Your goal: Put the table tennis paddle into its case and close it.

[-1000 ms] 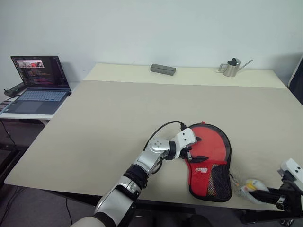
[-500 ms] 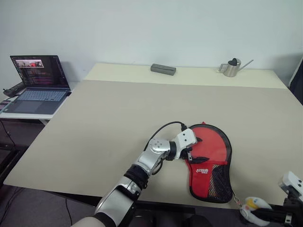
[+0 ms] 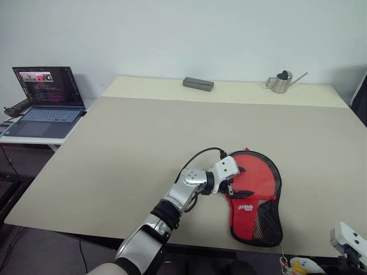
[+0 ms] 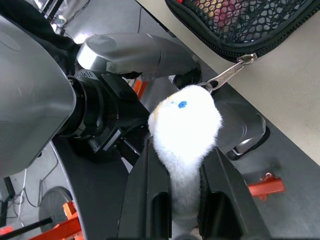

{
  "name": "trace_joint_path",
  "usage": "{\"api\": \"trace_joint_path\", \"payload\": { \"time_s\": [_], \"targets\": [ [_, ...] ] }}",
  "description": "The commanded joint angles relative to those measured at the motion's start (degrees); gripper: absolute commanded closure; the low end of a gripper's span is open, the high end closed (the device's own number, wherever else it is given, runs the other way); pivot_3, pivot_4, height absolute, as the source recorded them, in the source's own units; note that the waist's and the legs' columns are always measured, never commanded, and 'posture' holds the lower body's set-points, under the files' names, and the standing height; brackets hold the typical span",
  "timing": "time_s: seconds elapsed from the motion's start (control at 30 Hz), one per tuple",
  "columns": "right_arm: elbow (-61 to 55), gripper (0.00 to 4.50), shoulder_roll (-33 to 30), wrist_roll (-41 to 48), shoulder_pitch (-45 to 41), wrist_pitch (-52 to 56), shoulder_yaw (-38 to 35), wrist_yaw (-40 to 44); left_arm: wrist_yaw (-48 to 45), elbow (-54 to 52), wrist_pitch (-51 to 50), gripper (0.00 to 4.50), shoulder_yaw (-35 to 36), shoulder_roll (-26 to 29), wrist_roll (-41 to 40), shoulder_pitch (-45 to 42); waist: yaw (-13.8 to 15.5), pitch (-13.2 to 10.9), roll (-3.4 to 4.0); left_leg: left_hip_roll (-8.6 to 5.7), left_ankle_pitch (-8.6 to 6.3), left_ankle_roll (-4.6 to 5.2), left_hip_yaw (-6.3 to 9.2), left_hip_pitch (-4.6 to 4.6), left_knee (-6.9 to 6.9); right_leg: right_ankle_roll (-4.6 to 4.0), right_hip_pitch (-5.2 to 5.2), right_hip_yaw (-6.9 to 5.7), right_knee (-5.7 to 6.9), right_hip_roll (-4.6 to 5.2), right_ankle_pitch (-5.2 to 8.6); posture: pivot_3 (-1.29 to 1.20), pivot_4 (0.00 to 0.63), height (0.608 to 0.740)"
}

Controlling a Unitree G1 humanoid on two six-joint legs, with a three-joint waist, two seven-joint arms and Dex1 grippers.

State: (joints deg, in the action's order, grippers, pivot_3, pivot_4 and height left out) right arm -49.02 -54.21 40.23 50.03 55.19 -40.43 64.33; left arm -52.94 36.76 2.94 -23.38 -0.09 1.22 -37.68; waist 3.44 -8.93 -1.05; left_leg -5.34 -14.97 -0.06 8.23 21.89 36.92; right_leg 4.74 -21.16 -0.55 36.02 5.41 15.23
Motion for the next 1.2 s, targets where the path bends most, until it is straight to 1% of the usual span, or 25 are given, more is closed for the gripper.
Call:
{"api": "trace_joint_path", "payload": {
  "time_s": [0.03,0.13,0.3,0.33,0.37,0.5,0.63,0.73,0.8,0.9,0.97,1.07,1.13,1.2],
  "targets": [
    [-1.14,4.3,-0.42,-0.1,-0.5,-1.25,1.46,0.3,0.08,4.01,-1.92,0.25,-3.53,0.58,4.16,2.05,0.0,0.0,0.0,0.0,0.0,0.0,0.0,0.0,0.0,0.0,0.0,0.0,0.0,0.0,0.0,0.0,0.15,0.74],
    [-1.41,4.3,-0.5,-1.36,-0.62,-2.66,3.15,0.19,0.19,4.01,-1.95,0.25,-3.53,0.55,4.2,2.05,0.0,0.01,-0.01,0.0,0.0,0.0,0.0,0.0,0.01,0.0,0.0,0.0,0.0,0.0,0.0,0.0,0.15,0.74],
    [-1.83,4.3,-0.2,-0.73,0.8,-3.02,2.56,1.54,0.25,4.05,-1.92,0.25,-3.49,0.56,4.24,2.07,0.01,0.01,-0.01,0.0,0.0,0.0,0.0,0.0,0.01,0.0,0.01,0.0,0.0,0.0,0.0,0.0,0.15,0.74],
    [-1.86,3.56,-0.32,-0.75,1.31,-3.35,2.26,2.26,0.26,4.14,-1.92,0.25,-3.48,0.51,4.24,2.02,0.02,0.02,-0.01,0.0,0.0,0.0,0.0,0.0,0.02,0.0,0.01,0.0,0.0,0.0,0.0,0.0,0.15,0.74],
    [-1.92,3.37,-0.26,-1.05,2.15,-4.04,1.92,3.03,0.27,4.2,-1.91,0.25,-3.48,0.47,4.26,1.99,0.03,0.02,-0.01,0.0,0.0,0.0,0.01,0.0,0.02,0.0,0.01,0.0,0.0,0.0,0.0,0.0,0.15,0.74],
    [-1.26,2.03,-0.23,-2.2,3.95,-6.72,1.19,5.22,0.31,4.58,-1.7,0.25,-3.55,0.28,4.34,1.8,0.0,0.04,-0.05,0.01,-0.01,0.0,-0.02,-0.02,0.03,0.0,0.02,0.01,0.0,0.0,0.0,0.0,0.15,0.74],
    [0.53,2.03,-0.63,0.83,1.36,-6.32,-2.77,7.42,0.43,4.89,-1.58,0.25,-3.56,0.04,4.25,1.58,-0.03,0.07,-0.09,0.01,-0.01,0.0,-0.05,-0.06,0.07,0.01,0.08,0.04,0.0,0.0,-0.01,0.0,0.15,0.74],
    [3.26,2.03,-1.66,6.65,-5.05,-3.31,-6.4,6.82,0.49,5.07,-1.52,0.25,-3.43,-0.04,4.08,1.37,-0.13,0.09,-0.12,0.02,-0.01,0.0,-0.09,-0.09,0.09,0.03,0.1,0.07,0.0,0.0,-0.02,0.0,0.15,0.74],
    [5.41,2.03,-3.09,12.34,-11.24,-0.31,-8.31,5.15,0.48,5.0,-1.51,0.25,-3.31,0.01,3.94,1.25,-0.11,0.09,-0.12,0.02,0.0,0.0,-0.12,-0.1,0.11,0.05,0.11,0.09,0.0,0.0,-0.03,0.0,0.15,0.74],
    [9.2,2.03,-5.92,17.25,-21.23,2.57,-7.3,0.91,0.37,4.56,-1.38,0.25,-2.85,0.13,3.56,0.88,-0.11,0.09,-0.12,0.02,0.0,0.01,-0.1,-0.09,0.11,0.05,0.11,0.08,0.0,0.0,-0.03,0.0,0.15,0.74],
    [11.75,2.03,-7.54,17.63,-27.1,2.87,-4.72,-1.5,0.23,3.52,-1.46,0.25,-2.26,0.27,2.98,0.64,-0.12,0.08,-0.13,0.01,0.0,0.01,-0.11,-0.06,0.11,0.04,0.09,0.09,0.0,0.0,-0.04,0.0,0.15,0.74],
    [17.31,2.03,-8.55,16.27,-37.29,1.63,1.59,-5.57,-1.02,-1.31,-2.71,0.25,-0.9,1.01,0.97,0.83,-0.39,0.04,-0.17,0.02,0.0,0.01,-0.11,-0.02,0.1,0.03,0.03,0.09,0.0,0.0,-0.04,0.0,0.15,0.74],
    [20.83,2.03,-7.96,13.19,-43.19,-0.42,6.44,-7.99,-2.03,-5.75,-4.28,0.25,0.15,1.78,-0.65,1.03,-0.53,0.04,-0.11,0.0,0.01,0.01,-0.13,0.05,0.07,0.0,-0.08,0.12,0.01,0.01,-0.05,0.0,0.15,0.74],
    [25.51,2.03,-6.38,7.4,-49.5,-5.5,13.22,-9.81,-3.39,-13.33,-7.82,0.25,2.28,3.14,-4.0,1.23,-0.81,-0.02,0.03,0.01,0.0,0.02,-0.14,0.12,0.05,-0.26,-0.21,0.15,0.04,0.01,-0.2,0.0,0.15,0.74]
  ]
}}
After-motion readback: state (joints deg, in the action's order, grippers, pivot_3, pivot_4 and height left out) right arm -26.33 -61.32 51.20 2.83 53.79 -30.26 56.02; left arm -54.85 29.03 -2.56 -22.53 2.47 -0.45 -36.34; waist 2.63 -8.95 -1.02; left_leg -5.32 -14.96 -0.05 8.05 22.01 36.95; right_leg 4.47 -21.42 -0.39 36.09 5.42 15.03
